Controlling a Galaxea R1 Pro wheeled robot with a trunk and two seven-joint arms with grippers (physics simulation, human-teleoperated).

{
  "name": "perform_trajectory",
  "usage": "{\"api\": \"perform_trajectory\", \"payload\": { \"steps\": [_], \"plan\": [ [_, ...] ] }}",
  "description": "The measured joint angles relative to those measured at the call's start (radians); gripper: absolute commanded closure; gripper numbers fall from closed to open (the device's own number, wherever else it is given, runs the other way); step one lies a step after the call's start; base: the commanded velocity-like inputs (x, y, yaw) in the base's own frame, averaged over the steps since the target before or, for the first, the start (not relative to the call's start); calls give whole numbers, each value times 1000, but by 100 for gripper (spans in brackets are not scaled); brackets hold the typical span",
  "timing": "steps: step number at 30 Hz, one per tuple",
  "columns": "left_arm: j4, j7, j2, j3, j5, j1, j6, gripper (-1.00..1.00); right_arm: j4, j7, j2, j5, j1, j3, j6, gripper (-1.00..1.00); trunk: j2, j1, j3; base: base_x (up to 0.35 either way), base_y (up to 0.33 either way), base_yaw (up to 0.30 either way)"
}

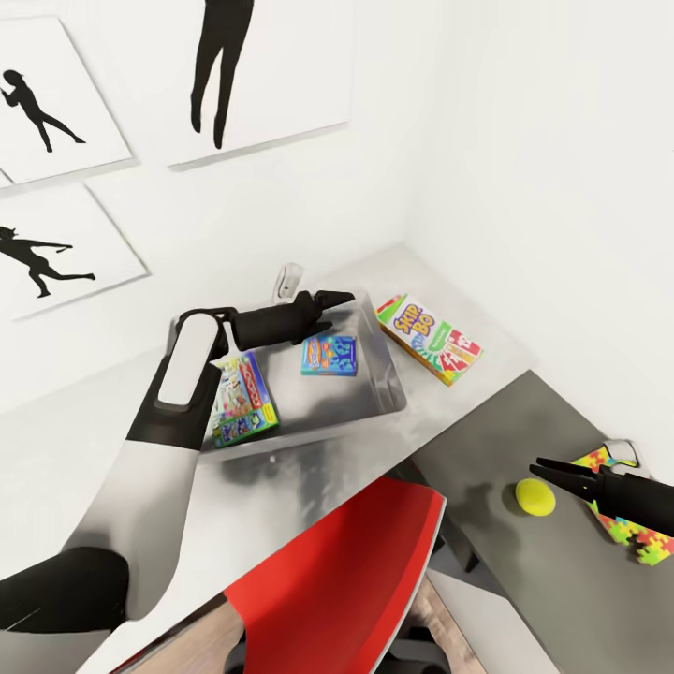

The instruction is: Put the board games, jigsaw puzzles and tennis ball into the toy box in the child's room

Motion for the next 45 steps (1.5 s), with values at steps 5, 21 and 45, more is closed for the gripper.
{"api": "perform_trajectory", "payload": {
  "steps": [5,21,45],
  "plan": [
    [-5,0,0,0,0,4,-1,-100,0,1,0,0,0,0,0,-100,0,0,8,0,0,0],
    [-11,0,-2,-11,0,11,-2,-100,0,1,2,0,0,1,0,-100,0,0,34,-4,0,0],
    [-28,-1,-6,-15,1,12,-2,-100,0,1,4,0,0,2,0,-100,0,1,74,-230,0,0]
  ]
}}
